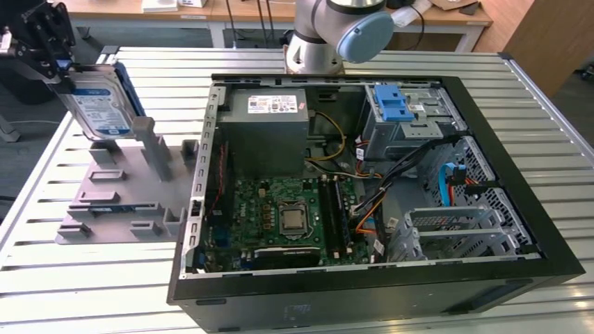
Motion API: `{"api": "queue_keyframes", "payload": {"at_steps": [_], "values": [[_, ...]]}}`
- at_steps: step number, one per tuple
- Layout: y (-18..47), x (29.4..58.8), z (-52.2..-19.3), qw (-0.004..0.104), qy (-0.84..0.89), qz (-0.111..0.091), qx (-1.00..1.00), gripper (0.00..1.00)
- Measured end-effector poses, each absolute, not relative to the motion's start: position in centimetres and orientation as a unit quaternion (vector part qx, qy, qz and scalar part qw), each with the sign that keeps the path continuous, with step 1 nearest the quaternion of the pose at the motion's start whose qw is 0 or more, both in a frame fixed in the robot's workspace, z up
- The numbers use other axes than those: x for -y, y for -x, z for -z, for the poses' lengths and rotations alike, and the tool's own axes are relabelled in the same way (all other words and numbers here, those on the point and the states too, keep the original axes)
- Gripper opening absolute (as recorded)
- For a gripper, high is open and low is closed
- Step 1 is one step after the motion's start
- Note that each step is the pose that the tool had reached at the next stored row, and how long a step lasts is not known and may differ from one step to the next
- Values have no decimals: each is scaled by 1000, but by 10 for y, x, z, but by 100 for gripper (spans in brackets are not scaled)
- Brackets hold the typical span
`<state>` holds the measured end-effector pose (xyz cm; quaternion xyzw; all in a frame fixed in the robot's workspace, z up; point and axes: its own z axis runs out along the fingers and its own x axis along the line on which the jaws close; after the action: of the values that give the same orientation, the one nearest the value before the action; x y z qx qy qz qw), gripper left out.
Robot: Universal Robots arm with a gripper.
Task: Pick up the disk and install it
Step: 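Pick up the disk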
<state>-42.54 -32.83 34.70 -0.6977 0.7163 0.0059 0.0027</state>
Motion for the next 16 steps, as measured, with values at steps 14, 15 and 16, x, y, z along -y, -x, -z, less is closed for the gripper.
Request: {"api": "queue_keyframes", "payload": {"at_steps": [14,15,16], "values": [[426,328,-358,3,698,-6,-716,36],[426,328,-359,3,698,-6,-716,36],[426,328,-359,3,698,-6,-716,36]]}}
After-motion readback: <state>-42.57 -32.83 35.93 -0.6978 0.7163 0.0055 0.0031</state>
